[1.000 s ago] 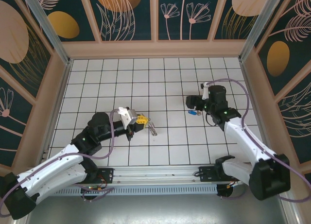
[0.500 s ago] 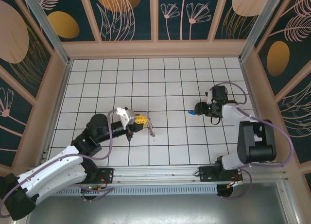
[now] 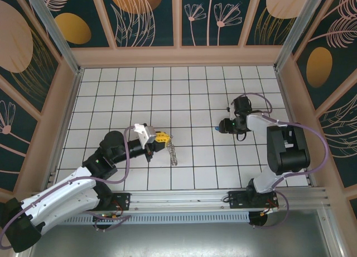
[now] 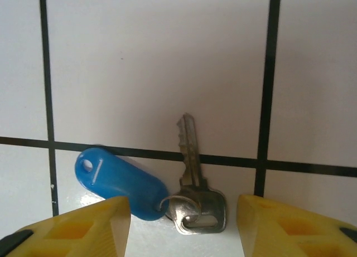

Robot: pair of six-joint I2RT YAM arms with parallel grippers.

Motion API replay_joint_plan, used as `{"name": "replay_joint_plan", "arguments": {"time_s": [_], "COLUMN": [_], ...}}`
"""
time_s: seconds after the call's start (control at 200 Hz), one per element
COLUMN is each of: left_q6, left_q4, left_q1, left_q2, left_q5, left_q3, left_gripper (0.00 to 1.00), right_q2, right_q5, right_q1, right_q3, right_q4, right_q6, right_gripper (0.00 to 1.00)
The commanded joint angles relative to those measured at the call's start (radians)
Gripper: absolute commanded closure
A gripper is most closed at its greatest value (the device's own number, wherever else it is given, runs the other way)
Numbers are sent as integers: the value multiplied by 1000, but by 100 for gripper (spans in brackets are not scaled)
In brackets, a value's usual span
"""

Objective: Put the keys on the keyring

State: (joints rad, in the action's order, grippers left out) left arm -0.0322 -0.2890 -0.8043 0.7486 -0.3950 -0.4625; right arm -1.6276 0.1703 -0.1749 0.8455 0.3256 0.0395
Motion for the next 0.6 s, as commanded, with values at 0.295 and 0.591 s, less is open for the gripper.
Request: {"name": "replay_joint_plan", "arguments": {"time_s": [0.295, 0.591], "left_q6": [-18, -25], "left_q4": [-55, -54], "left_q1": [-1, 0], "left_q2": [0, -3], "left_q5": [-10, -10], "left_q3": [4, 5], "left_gripper": [100, 100], "right_q2": [6, 38], "right_q5": [-5, -24], "right_q1": [-144, -201], "right_q3": [-6, -23], "right_q4": [0, 9], "right_q6": [64, 93], "right_gripper": [49, 49]}}
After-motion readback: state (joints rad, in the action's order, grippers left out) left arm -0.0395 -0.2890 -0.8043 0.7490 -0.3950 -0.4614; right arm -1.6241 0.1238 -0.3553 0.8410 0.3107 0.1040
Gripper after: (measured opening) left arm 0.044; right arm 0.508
